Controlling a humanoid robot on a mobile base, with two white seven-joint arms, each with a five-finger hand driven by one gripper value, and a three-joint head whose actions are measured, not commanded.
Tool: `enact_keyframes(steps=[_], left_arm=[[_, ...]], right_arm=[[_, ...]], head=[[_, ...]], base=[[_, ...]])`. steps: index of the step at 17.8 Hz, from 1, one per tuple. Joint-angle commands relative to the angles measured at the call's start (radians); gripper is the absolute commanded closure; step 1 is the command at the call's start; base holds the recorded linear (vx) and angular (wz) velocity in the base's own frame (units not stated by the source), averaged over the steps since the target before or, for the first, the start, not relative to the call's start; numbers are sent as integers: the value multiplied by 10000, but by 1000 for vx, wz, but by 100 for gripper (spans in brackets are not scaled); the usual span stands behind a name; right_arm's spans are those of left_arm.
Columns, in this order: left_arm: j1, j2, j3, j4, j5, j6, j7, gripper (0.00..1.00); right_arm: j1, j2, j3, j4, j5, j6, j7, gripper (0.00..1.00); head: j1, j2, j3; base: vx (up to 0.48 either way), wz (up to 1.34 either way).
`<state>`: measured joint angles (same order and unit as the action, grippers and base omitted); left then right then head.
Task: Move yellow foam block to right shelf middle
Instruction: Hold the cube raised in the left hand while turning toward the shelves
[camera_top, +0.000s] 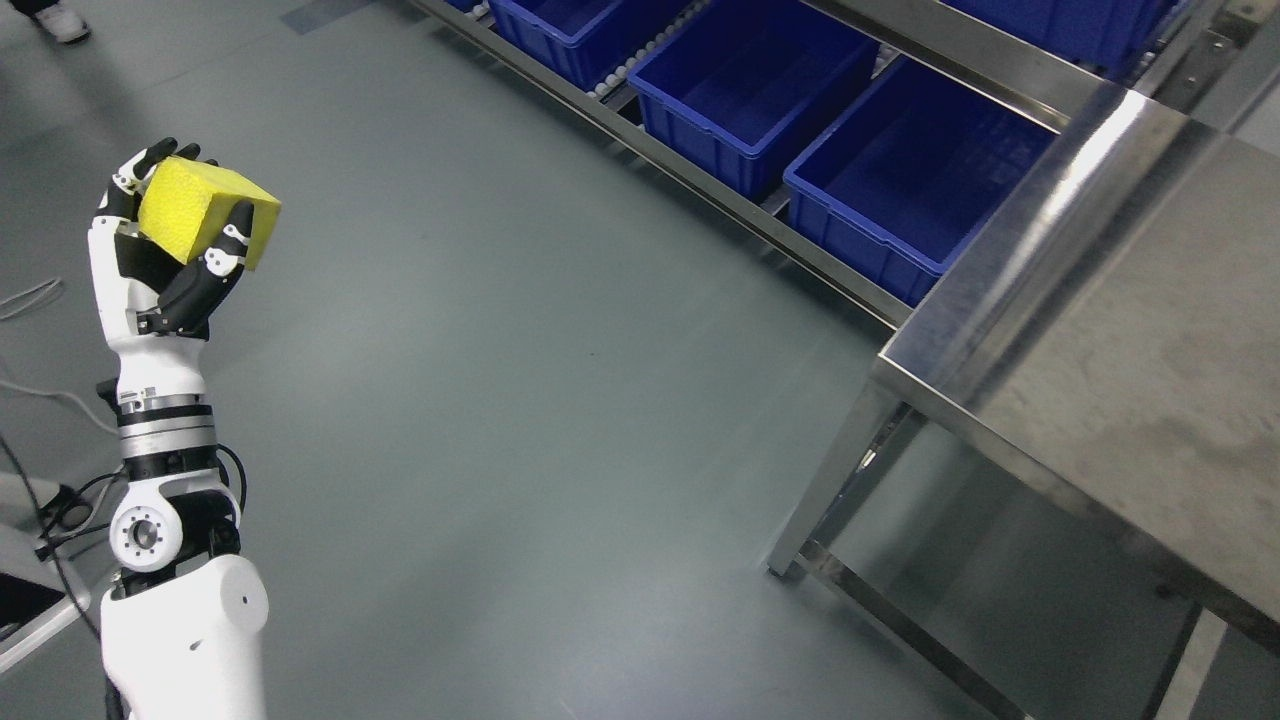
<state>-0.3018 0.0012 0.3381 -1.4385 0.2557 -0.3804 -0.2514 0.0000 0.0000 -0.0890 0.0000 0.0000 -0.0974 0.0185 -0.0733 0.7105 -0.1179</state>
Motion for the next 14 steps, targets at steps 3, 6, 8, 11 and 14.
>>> enact_keyframes(steps=[3, 6, 8, 11, 14], left_arm=[[11, 163, -313, -34, -26, -1, -2, 86], [72, 163, -313, -34, -26, -1, -2, 86], [103, 163, -298, -34, -26, -1, -2, 86], [103, 163, -313, -34, -11, -1, 14, 86], [103, 163, -313, -34, -26, -1, 14, 86]], right_arm=[[-15, -175, 0, -175, 0, 8, -1, 0], [-15, -175, 0, -175, 0, 8, -1, 0], [-15, -175, 0, -175, 0, 8, -1, 0], [-15, -175, 0, -175, 0, 8, -1, 0], [-15, -175, 0, -175, 0, 8, -1, 0]], head=[[0, 0, 0], [0, 0, 0], [0, 0, 0], [0, 0, 0], [0, 0, 0]], base=[[9, 388], [40, 350], [61, 371], [79, 437], [109, 509]])
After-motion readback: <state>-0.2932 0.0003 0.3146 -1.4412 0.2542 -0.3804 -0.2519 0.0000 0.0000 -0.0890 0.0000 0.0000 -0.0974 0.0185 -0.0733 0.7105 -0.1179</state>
